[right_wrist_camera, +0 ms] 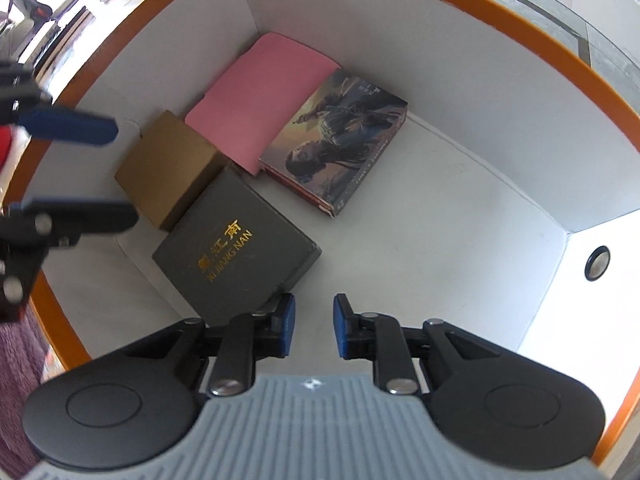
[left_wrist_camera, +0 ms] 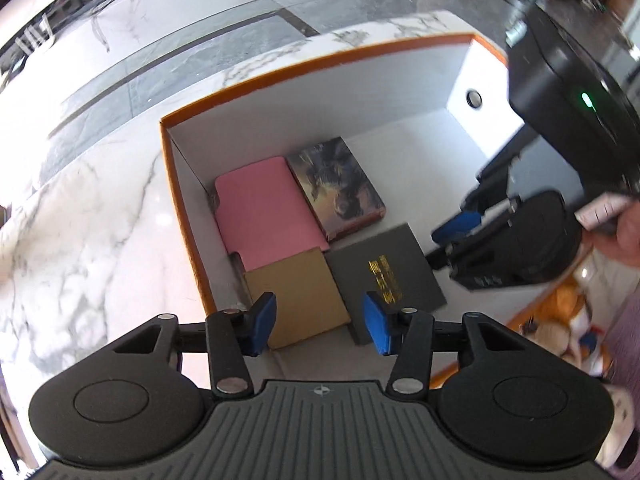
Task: Organize objects
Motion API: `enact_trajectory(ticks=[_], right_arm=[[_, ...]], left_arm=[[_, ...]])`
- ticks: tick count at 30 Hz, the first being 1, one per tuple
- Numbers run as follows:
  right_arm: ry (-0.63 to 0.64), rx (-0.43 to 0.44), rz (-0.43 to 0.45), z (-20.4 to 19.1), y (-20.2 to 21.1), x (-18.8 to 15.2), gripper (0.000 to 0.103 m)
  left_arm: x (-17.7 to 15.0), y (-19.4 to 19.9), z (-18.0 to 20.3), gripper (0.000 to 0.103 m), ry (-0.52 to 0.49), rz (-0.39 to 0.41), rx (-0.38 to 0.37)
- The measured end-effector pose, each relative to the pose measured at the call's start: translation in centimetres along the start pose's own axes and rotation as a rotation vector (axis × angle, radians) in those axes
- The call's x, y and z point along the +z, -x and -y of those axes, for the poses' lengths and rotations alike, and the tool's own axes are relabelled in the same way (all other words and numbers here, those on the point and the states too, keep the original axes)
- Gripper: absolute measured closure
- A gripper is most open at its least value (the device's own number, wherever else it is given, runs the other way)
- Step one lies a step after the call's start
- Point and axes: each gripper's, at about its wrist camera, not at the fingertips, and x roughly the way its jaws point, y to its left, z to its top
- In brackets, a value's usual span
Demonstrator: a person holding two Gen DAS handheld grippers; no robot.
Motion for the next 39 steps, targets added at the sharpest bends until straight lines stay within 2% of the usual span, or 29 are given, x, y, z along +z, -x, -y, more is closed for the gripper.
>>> enact_trajectory(ticks=[2, 4, 8, 11, 13, 15, 19, 24, 27, 31, 34, 39], right_arm=[[-0.011, -0.013, 0.027, -0.3, 0.0, 0.1, 0.085], [-0.027, -0.024, 0.043, -0.4, 0.0, 0.3, 0.091], [-0.073, -0.023, 0.066, 0.1, 0.4, 0.4, 0.091], [-0.099, -0.003, 0.057, 0.6, 0.6, 0.3, 0.09], [-0.11, 0.011, 0.052, 0.8, 1.2, 0.3, 0.083], [-0.133, 0.055, 0.023, 1.1, 1.8, 0.2, 0.08], [-0.188, 0.133, -0.032, -0.1, 2.4, -0.5, 0.066], [-0.225, 0.161, -0.14, -1.7, 1.1, 0.4, 0.066], [-0.222, 0.139, -0.175, -2.4, 0.0, 0.6, 0.065], [-0.213, 0.107, -0.17, -2.8, -0.7, 0.6, 0.066], [-0.203, 0.114, -0.122, -2.9, -0.4, 0.5, 0.072], [-0.184, 0.094, -0.088, -3.6, -0.1, -0.1, 0.072]], left_arm=[[-0.3, -0.1, 0.0, 0.049, -0.032, -0.008, 0.001], [-0.4, -0.1, 0.0, 0.052, -0.054, -0.007, -0.005], [-0.2, -0.3, 0.2, 0.057, -0.085, -0.01, -0.003], [0.0, -0.5, 0.6, 0.06, -0.132, -0.011, 0.025], [0.2, -0.4, 0.8, 0.06, -0.172, -0.013, 0.036], [0.4, -0.4, 1.1, 0.06, -0.235, -0.022, 0.046], [1.2, -0.8, 1.1, 0.06, -0.296, -0.079, 0.053], [2.0, -1.6, 0.8, 0.062, -0.307, -0.152, -0.003], [2.1, -2.3, 1.4, 0.061, -0.34, -0.175, 0.005], [2.0, -2.9, 2.0, 0.061, -0.384, -0.189, 0.032], [1.8, -3.4, 2.4, 0.06, -0.41, -0.19, 0.052], [1.3, -3.8, 2.6, 0.056, -0.412, -0.178, 0.06]])
